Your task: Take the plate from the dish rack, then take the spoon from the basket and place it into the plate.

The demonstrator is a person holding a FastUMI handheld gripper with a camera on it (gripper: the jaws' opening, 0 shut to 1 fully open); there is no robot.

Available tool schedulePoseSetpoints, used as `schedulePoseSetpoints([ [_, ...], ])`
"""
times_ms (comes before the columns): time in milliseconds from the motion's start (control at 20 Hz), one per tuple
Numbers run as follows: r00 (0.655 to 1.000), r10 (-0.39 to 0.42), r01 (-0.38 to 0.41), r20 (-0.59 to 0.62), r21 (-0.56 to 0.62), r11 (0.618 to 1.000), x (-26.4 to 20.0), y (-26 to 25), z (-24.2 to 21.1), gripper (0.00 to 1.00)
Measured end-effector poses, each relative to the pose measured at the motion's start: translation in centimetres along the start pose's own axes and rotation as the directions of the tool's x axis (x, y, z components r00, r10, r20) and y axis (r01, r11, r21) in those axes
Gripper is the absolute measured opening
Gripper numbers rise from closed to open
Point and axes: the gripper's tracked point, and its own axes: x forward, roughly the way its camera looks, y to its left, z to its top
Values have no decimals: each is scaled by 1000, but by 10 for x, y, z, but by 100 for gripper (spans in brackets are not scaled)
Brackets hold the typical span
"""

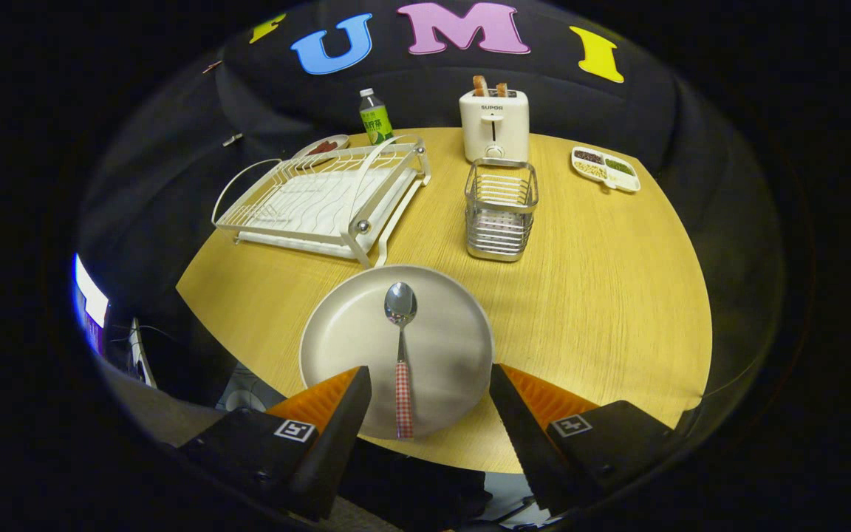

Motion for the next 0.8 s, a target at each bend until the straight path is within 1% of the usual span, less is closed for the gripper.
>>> schedulePoseSetpoints([
  [200,990,-9,4,141,36,999,-26,-15,47,99],
  [350,964,-17,11,264,25,1000,-54,-33,88,99],
  [500,926,-5,-1,378,17,1000,-91,-50,131,99],
  [600,896,4,1,443,-10,1000,-121,-63,155,99],
  [800,833,8,70,553,-120,990,-183,-92,199,99],
])
